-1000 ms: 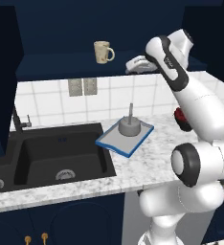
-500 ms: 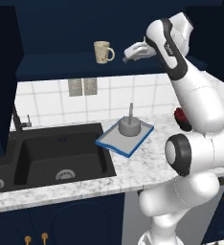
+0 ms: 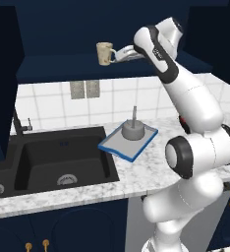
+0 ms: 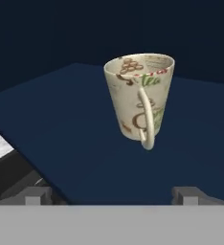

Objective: Pick the kettle from the counter and place it on the tray. Then pick the mug from the cabinet and place it on the tray. Then close the cabinet doors.

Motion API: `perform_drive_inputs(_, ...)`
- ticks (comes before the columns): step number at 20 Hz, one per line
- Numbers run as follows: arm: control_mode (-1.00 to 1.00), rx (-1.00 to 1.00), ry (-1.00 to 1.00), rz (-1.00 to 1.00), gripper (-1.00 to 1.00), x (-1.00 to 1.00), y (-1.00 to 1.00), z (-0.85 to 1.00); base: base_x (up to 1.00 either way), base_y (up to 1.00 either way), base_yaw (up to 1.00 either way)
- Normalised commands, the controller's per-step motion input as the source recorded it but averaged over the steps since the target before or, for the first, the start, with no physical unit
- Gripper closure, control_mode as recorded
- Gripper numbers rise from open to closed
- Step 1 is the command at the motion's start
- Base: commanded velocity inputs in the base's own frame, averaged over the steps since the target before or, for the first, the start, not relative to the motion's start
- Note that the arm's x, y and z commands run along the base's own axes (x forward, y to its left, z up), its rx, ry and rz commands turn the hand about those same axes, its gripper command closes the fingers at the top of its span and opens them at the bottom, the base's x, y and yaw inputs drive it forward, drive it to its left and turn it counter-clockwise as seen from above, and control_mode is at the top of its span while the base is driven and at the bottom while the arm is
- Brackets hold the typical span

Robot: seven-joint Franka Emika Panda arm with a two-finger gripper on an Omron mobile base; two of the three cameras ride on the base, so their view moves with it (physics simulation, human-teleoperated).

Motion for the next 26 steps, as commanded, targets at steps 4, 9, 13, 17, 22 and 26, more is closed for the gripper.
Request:
perform_drive_inputs(4, -1.00, 0.00, 0.00, 0.00, -1.00, 0.33, 0.01, 0.00, 0.00, 0.00, 0.00)
perform_drive_inputs(9, -1.00, 0.00, -0.01, 0.01, -1.00, 0.19, 0.19, -0.01, 0.00, 0.00, 0.00)
perform_drive_inputs(13, -1.00, 0.00, 0.00, 0.04, -1.00, 0.23, 0.03, -0.01, 0.00, 0.00, 0.00)
perform_drive_inputs(17, -1.00, 0.00, 0.00, 0.05, -1.00, 0.18, 0.00, -0.06, 0.00, 0.00, 0.00)
perform_drive_inputs(22, -1.00, 0.02, -0.01, 0.07, -1.00, 0.23, 0.00, -0.16, 0.00, 0.00, 0.00)
perform_drive_inputs(26, -1.00, 0.05, -0.02, 0.06, -1.00, 0.35, 0.00, -0.12, 0.00, 0.00, 0.00)
